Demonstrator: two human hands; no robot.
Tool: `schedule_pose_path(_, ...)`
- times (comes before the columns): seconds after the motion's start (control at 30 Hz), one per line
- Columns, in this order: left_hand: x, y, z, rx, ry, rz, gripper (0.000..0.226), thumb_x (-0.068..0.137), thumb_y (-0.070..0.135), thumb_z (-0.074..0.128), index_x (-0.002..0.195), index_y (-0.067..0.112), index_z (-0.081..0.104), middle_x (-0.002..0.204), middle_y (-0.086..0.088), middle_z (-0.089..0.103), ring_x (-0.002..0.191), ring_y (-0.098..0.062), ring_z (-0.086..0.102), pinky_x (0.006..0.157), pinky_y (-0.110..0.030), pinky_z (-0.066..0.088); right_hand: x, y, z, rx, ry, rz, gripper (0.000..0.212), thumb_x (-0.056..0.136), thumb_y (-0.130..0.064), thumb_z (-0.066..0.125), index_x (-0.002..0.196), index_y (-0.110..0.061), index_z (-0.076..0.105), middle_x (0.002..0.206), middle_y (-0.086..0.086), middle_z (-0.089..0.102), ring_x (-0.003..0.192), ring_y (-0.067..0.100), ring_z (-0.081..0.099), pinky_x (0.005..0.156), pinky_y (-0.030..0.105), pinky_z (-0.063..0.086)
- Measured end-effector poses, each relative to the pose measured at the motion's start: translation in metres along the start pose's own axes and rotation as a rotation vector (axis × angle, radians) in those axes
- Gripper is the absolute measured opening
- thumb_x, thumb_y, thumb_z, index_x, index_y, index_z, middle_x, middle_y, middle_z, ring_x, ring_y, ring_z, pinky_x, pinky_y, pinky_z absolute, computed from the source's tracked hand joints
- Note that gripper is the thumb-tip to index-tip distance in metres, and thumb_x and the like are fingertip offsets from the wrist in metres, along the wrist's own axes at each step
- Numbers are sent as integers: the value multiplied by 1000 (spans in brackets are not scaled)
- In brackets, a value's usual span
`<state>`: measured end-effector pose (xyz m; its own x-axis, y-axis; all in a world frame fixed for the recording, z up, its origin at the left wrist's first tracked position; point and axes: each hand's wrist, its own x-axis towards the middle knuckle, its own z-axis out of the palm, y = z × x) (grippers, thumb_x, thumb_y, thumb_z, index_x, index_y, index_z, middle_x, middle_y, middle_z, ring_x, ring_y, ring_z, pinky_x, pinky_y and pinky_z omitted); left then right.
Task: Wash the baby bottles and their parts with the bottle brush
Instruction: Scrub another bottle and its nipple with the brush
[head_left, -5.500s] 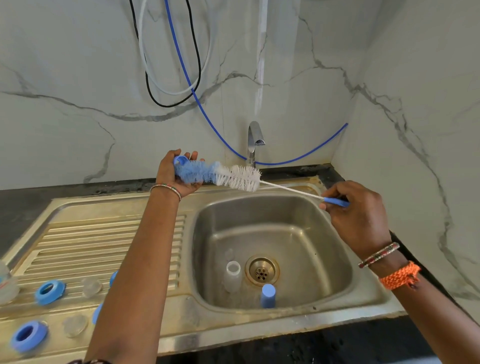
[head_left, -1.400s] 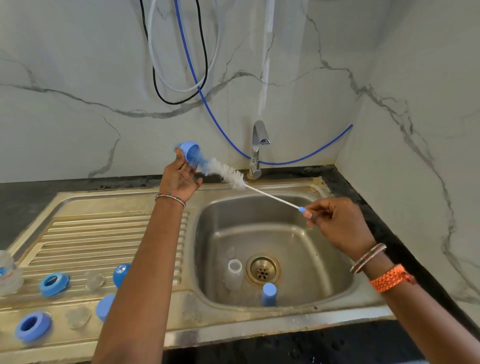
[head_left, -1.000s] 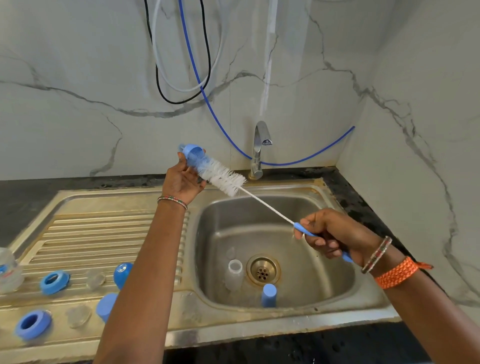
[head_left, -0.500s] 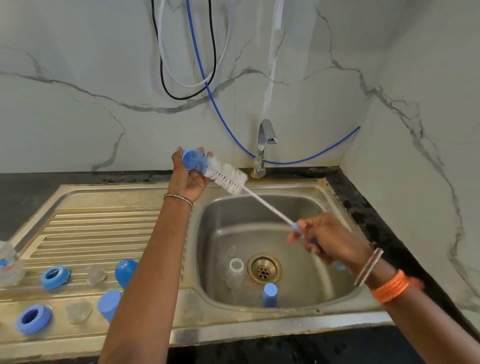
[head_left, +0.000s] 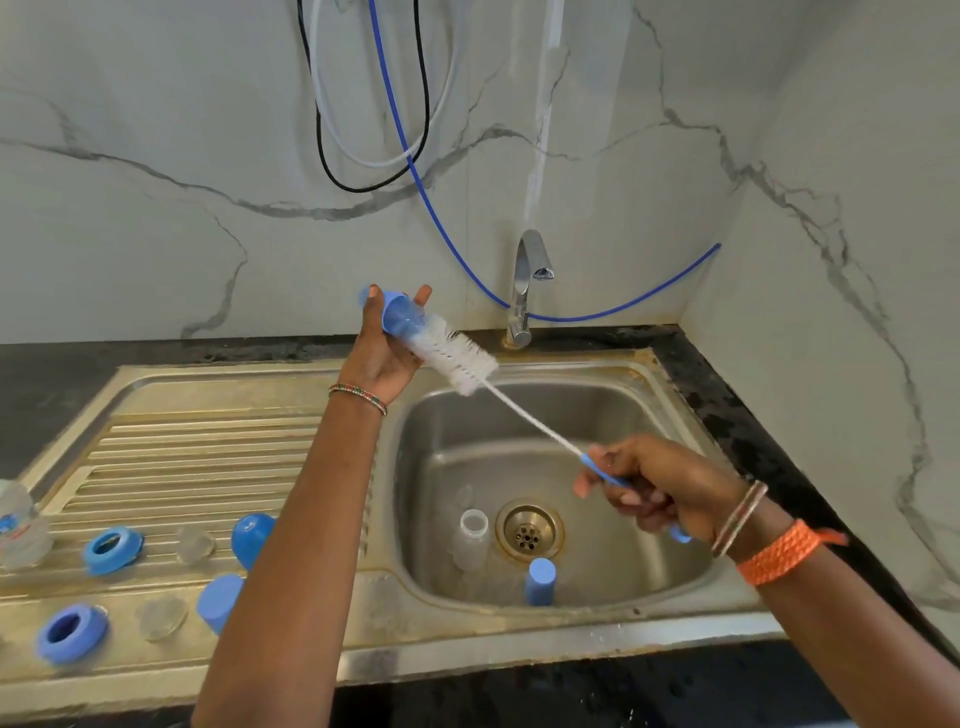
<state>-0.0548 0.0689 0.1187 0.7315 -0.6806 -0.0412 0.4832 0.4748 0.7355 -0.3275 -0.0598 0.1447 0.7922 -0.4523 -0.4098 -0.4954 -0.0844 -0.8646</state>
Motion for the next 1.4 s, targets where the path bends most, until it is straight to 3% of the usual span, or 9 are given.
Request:
schedule_pose_path(0.1,1,2,0,-44,20,27,47,97,51,32,125,16,46,120,1,61,98,-13,62,80,-36,54,6,12,1,-14,-12,-47,35,100,-20,41,79,-7,66,42,-3,43,32,6,32,33,18,25)
schedule_pose_path(0.17,-1,4,0,-43,44,29,54,93,52,39,130,13,46,116,1,63,92,-15,66,74,-34,57,11,22,2,-659,492,-480,15,90,-13,61,82,-15,74,52,-1,60,43,14,53,42,21,37)
schedule_pose_path(0.27,-4,-3,1,35,40,-37,53,94,51,39,130,14,49,115,1,64,101,-18,63,70,-30,58,10,26,-4,-882,976,-751,20,72,0,76,86,-14,76,65,5,66,55,29,61,50,25,39)
schedule_pose_path(0.53,13,-15,-13,-7,163,-3,55,98,50,31,128,8,48,128,-7,55,118,-23,50,101,-35,40,6,22,-13,-170,21,-50,39,98,-26,49,67,-8,66,42,0,38,36,11,28,42,22,22)
schedule_pose_path(0.63,19,-35,-16,70,309,-38,61,97,53,32,131,5,47,127,-13,55,116,-26,55,101,-36,44,2,35,-23,-231,114,-82,39,96,-29,51,66,-9,67,43,-2,41,36,8,33,42,20,28)
schedule_pose_path(0.8,20,-29,-53,94,471,-47,50,98,58,19,76,21,44,66,9,61,72,-6,66,54,-19,47,-31,74,-54,-760,540,-131,30,91,-29,57,61,-25,59,59,-4,53,55,14,51,52,26,35)
schedule_pose_path(0.93,27,-44,-50,500,328,-272,38,97,55,33,87,24,52,88,8,60,82,-6,60,71,-26,44,-29,87,-66,-816,760,-177,20,88,-28,58,73,-19,67,63,6,57,63,34,56,58,32,43)
schedule_pose_path(1.2,59,-154,-66,1219,126,-429,23,89,29,65,104,17,53,98,-6,57,60,-13,44,40,-16,39,86,93,-32,-914,760,-337,28,95,-31,44,88,-10,60,78,21,65,75,44,60,60,34,29)
schedule_pose_path(1.4,91,-191,-106,1557,9,-295,41,75,0,74,115,-2,63,116,-19,64,109,-32,59,82,-21,39,142,99,-32,-1031,729,-454,26,87,-31,47,74,-11,58,60,13,62,51,39,57,52,27,27)
